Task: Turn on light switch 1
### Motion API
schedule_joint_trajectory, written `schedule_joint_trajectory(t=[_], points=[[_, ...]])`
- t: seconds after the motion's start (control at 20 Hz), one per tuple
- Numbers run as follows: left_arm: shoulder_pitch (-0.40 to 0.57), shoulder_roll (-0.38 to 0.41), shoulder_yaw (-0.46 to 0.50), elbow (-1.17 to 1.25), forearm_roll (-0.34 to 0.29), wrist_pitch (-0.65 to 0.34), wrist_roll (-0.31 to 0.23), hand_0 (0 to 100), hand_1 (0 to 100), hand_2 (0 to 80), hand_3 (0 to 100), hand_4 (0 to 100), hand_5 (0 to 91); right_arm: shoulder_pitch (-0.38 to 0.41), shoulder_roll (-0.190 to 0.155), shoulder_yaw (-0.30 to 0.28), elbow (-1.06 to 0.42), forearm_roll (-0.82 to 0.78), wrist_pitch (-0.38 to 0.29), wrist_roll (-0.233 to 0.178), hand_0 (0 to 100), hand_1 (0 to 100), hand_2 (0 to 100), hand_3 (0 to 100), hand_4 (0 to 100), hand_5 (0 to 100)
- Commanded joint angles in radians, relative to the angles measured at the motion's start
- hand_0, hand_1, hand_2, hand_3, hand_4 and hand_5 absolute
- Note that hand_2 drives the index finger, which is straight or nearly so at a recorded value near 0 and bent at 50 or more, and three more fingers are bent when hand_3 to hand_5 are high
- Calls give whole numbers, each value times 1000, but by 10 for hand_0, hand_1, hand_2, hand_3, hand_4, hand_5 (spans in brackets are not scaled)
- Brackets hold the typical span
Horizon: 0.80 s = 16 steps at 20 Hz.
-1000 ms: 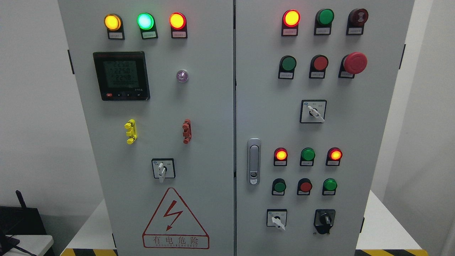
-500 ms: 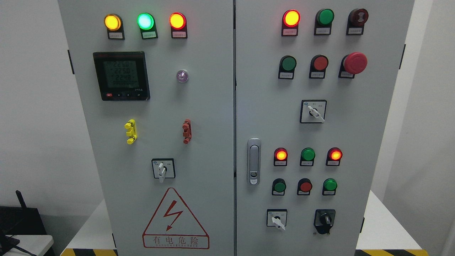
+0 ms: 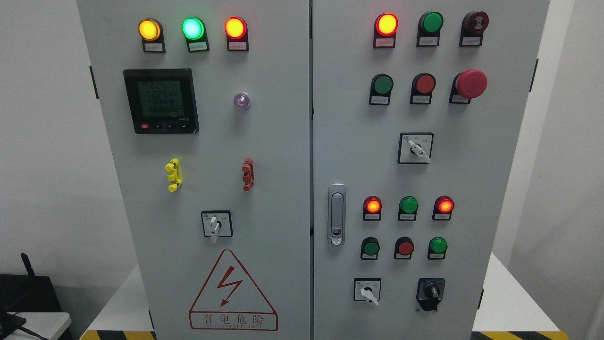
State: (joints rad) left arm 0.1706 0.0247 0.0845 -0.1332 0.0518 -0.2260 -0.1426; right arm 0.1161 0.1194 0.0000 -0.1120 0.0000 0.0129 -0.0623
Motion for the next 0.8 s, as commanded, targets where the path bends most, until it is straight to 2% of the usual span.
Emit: schedule_joint_trajectory(t=[0.0,0.1,0.2,0.25,0.4,0.6,0.75], points=[[84,58,204,-325,-53,-7,-8,513,0,0,0,58,43,1,0,17,0,-25,1,-1,120,389,0,0,0,0],[109,57,317,-422,-105,-16,-14,519,0,0,0,55,39,-1,-1,17,0,-25,-1,-1,120,389,0,0,0,0],[110,35,414,-500,-122,-42,-15,522,0,0,0,71,38,1,0,17,0,-25,-1,-1,120,389,0,0,0,0],[110,31,446,-534,-122,-45,-17,524,0,0,31,96,45,1,0,17,0,-25,-1,-1,120,389,0,0,0,0],[110,27,504,-646,-121,-61,-25,532,0,0,95,158,68,-1,0,17,0,-25,1,-1,120,389,0,0,0,0],[106,20,589,-759,-115,-173,-17,550,0,0,151,232,69,1,0,17,0,-25,-1,-1,120,389,0,0,0,0],[106,15,629,-857,-115,-208,-8,571,0,5,285,339,94,-1,0,17,0,-25,-1,-1,120,389,0,0,0,0]])
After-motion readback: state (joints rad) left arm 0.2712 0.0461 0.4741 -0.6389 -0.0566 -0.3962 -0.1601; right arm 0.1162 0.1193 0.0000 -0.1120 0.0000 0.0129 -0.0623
